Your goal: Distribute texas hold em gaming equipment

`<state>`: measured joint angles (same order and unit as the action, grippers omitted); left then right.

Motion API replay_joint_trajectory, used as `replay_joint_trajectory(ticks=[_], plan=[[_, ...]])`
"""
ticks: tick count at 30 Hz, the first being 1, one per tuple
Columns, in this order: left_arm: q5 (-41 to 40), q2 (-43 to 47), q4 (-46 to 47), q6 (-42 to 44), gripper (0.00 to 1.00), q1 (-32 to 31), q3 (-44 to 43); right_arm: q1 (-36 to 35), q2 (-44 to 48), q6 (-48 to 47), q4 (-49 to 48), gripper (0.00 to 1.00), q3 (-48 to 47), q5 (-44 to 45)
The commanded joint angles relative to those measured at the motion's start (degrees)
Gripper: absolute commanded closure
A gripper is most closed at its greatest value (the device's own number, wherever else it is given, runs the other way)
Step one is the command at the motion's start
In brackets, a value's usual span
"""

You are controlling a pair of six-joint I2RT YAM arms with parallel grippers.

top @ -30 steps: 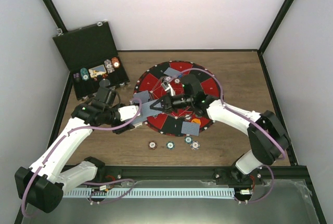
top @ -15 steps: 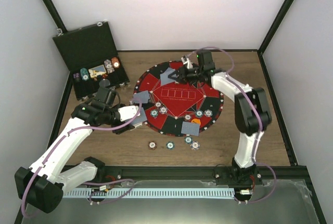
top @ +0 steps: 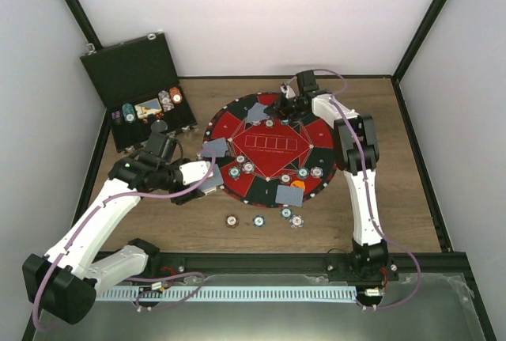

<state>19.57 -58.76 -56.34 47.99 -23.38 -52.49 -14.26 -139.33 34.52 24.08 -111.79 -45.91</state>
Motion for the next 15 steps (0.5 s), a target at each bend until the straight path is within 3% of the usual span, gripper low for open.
replay_joint_trajectory(ticks=[1,3,9,12,15], plan=[[0.8,0.5,-0.4,0.0,0.83,0.1,-1.3,1.1,0.2,-2.1,3.9,0.86,-4.9,2.6],[1.0,0.4,-0.4,-0.2,0.83,0.1,-1.2,1.3,0.4,-3.4,5.7,0.72,-5.8,4.1],[1.3,0.7,-0.4,-0.7,0.83,0.1,-1.3,2.0,5.6,-5.9,8.4,0.60,-4.2,10.2],[1.3,0.8,-0.2,-0.7,0.83,0.1,-1.3,1.9,11.7,-5.7,6.7,0.57,1.4,9.7],[1.2,0.7,0.2,-1.0,0.83,0.1,-1.4,0.2,20.2,-4.4,1.6,0.45,11.9,8.2]])
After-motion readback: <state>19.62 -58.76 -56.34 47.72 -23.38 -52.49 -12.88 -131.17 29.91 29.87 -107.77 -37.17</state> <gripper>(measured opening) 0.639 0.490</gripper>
